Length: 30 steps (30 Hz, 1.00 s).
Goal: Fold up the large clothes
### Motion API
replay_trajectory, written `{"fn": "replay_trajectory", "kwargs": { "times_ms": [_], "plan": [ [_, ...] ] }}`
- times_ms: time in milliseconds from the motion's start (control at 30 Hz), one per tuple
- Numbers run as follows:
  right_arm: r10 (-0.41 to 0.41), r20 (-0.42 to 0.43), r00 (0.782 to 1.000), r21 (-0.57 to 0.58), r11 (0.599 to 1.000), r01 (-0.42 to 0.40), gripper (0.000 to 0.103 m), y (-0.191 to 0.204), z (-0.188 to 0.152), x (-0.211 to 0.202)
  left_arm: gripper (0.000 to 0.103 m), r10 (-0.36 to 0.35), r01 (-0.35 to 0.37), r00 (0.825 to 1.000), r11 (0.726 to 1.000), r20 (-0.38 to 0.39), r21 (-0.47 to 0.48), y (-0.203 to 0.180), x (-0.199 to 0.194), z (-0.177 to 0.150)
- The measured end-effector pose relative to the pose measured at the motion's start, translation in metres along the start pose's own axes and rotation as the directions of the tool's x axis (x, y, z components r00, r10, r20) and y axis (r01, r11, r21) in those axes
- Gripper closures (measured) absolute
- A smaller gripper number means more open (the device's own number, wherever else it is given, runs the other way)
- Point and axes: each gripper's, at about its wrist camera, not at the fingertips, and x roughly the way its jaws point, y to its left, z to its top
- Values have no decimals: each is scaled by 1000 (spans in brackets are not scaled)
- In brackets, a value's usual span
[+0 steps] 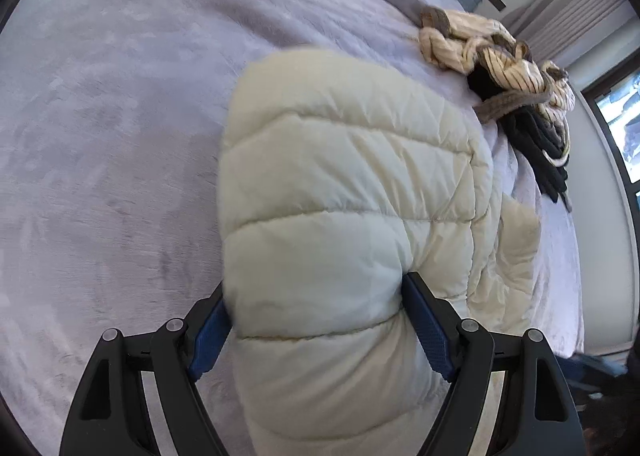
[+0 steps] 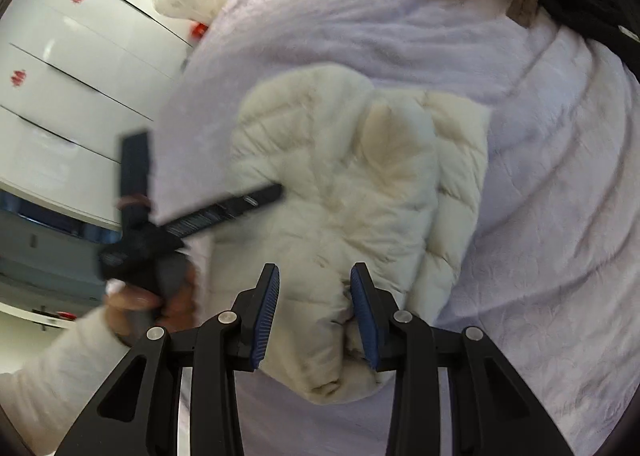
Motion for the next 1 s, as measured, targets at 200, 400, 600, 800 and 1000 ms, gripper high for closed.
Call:
{"fn": "replay_trajectory", "kwargs": {
  "times_ms": [200,400,600,800,1000],
  "plan": [
    [-24,-22,999,70,997,26,63,-16,-16,17,22,14,-19,997,998,81,52,2,-49,-17],
    [-31,-23,999,121,992,34,63,-31,-25,34,22,-24,21,999,996,38,90,-5,-54,-60],
    [-51,-32,998,142,988,55,63,-47,-33,56,22,-11,13,1000,993,-18,120,-11,-29,-89],
    [-50,-28,998,152,987,54,63,-62,-42,72,18,13,-7,999,990,-41,139,-12,-13,-95],
    [-41,-30,999,163,986,45,63,-67,-42,82,18,33,-26,998,990,-46,142,-14,-8,-100]
  ]
}}
